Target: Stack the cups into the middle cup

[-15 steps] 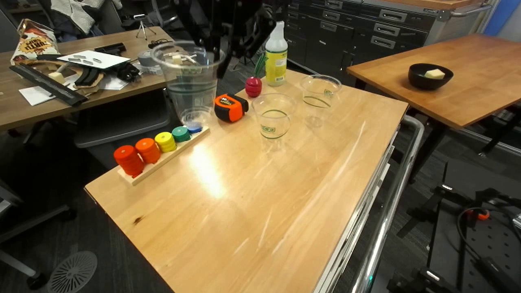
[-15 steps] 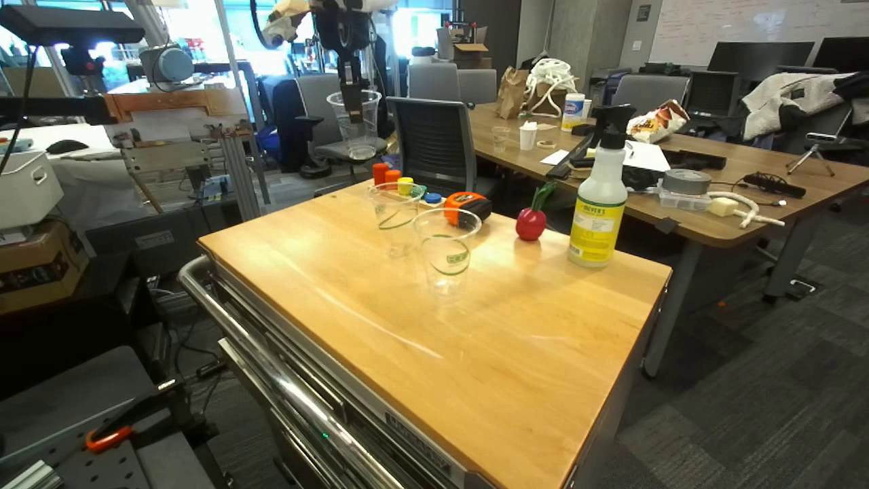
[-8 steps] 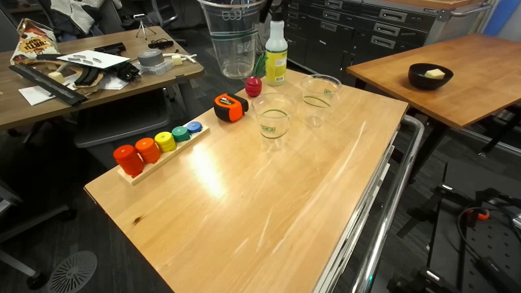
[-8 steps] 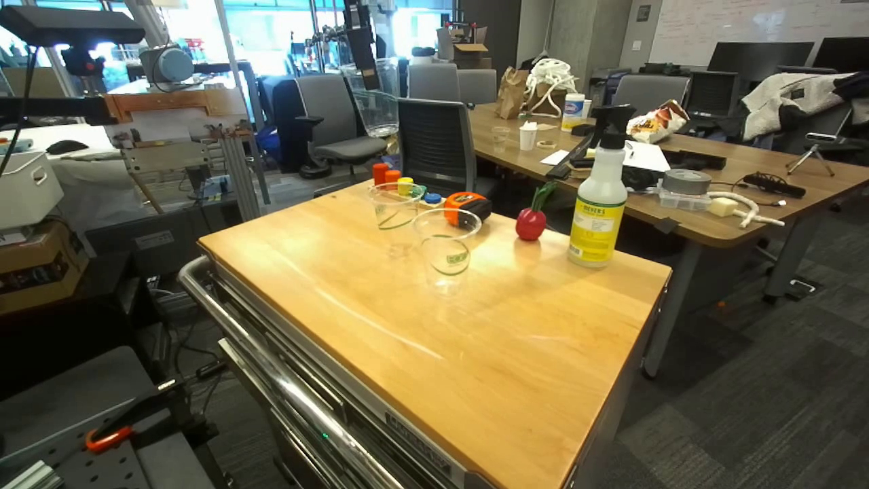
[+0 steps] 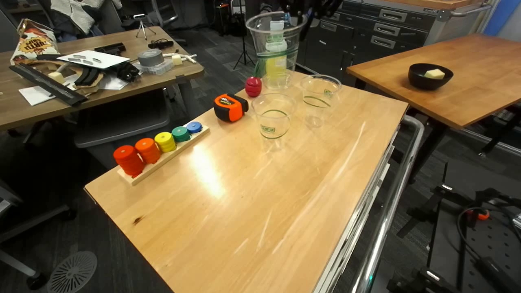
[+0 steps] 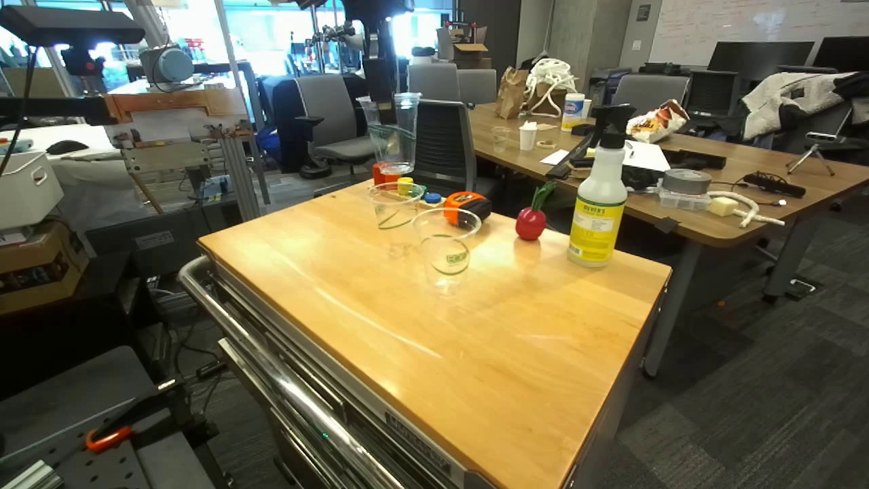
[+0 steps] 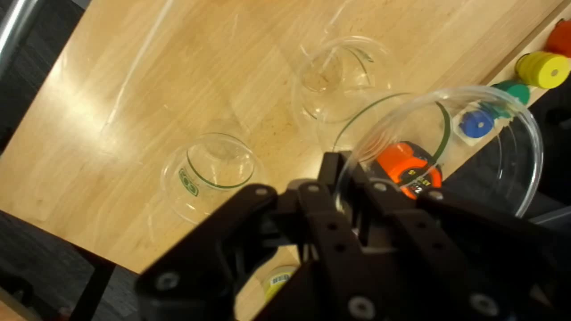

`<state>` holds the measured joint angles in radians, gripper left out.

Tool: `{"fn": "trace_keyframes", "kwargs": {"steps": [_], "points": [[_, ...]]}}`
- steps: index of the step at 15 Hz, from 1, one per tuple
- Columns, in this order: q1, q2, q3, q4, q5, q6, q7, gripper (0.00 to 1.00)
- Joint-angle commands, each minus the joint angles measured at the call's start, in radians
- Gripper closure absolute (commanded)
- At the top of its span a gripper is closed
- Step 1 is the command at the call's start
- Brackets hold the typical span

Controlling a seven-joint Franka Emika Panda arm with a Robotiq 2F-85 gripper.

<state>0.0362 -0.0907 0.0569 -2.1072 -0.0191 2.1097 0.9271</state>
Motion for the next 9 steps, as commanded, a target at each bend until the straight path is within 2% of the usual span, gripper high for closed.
{"fn": "trace_keyframes", "kwargs": {"steps": [1, 9], "points": [[-0.017, 0.004, -0.017, -0.040, 0.041, 0.027, -0.040, 0.99], [-0.007, 0.011, -0.008, -0.070, 0.080, 0.063, -0.106, 0.99]]}}
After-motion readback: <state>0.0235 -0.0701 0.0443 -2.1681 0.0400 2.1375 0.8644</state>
